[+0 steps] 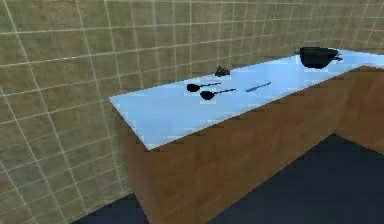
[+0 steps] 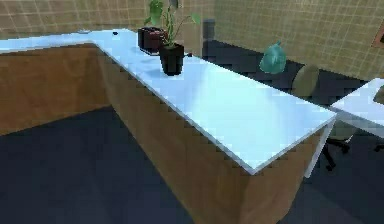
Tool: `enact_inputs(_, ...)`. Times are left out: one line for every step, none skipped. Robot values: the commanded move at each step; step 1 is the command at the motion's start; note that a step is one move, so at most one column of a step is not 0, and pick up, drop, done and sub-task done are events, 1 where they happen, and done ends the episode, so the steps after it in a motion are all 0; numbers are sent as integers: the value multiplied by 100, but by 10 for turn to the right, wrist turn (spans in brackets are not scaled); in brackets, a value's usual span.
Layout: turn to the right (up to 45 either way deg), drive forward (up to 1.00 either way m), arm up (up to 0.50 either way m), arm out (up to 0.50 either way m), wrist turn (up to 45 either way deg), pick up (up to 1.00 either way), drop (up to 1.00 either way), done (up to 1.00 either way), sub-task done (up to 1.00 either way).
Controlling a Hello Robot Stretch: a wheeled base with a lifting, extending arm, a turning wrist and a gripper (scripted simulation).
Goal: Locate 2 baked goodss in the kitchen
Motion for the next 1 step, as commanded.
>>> enact_inputs(450,0,0,0,0,0,0,0,0)
